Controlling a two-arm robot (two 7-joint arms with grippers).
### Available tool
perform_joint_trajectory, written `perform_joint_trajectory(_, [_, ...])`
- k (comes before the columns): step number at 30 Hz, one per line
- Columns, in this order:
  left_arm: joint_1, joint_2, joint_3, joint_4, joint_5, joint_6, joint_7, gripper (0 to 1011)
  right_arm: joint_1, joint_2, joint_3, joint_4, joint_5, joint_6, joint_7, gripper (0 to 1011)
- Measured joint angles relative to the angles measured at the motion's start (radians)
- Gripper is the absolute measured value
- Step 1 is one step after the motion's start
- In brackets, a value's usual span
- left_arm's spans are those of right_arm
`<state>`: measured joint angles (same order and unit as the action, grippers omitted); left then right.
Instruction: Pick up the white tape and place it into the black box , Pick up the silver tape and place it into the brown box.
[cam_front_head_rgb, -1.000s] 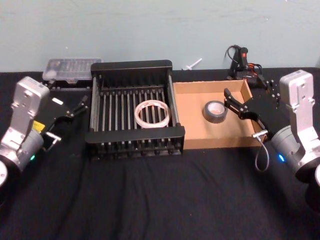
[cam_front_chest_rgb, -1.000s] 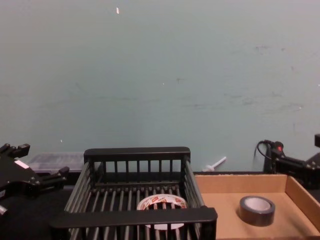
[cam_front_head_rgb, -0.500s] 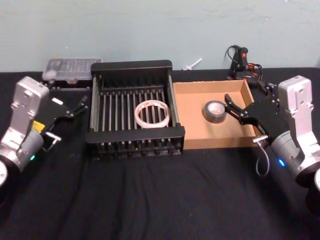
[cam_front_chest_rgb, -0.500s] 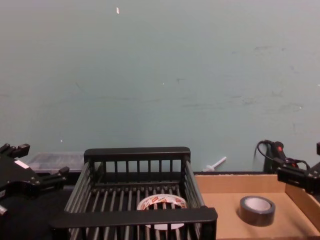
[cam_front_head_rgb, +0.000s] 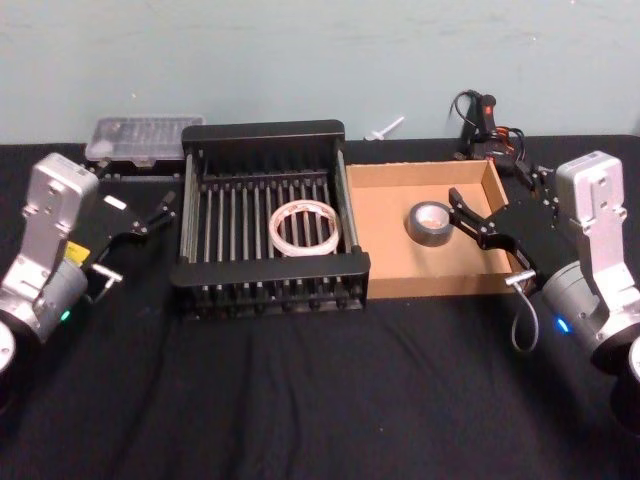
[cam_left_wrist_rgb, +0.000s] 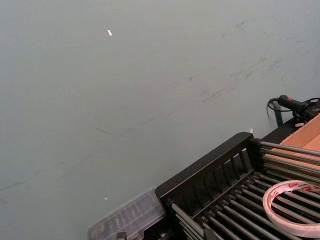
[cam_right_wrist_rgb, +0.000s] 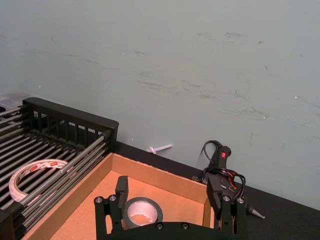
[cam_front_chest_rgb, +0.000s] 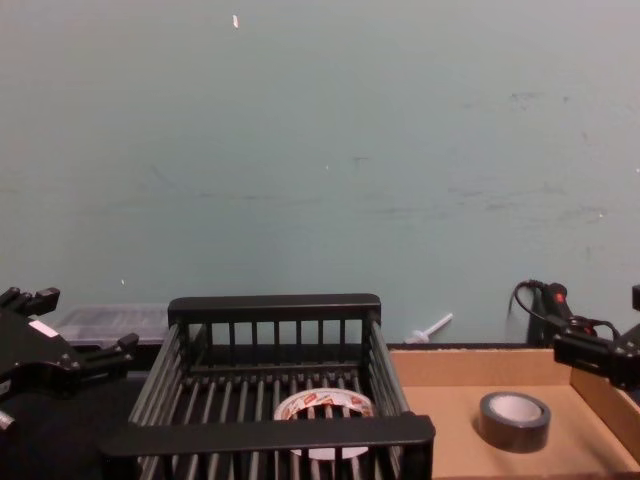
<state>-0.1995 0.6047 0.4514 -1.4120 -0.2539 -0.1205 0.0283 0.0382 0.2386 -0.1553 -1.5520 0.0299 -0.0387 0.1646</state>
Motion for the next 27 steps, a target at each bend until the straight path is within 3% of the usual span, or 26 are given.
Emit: perform_joint_trajectory(27, [0.000, 0.000, 0.000, 0.000, 0.000, 0.000, 0.000, 1001, 0.001, 0.000, 0.000, 0.001, 0.002, 0.000, 0.000, 1002])
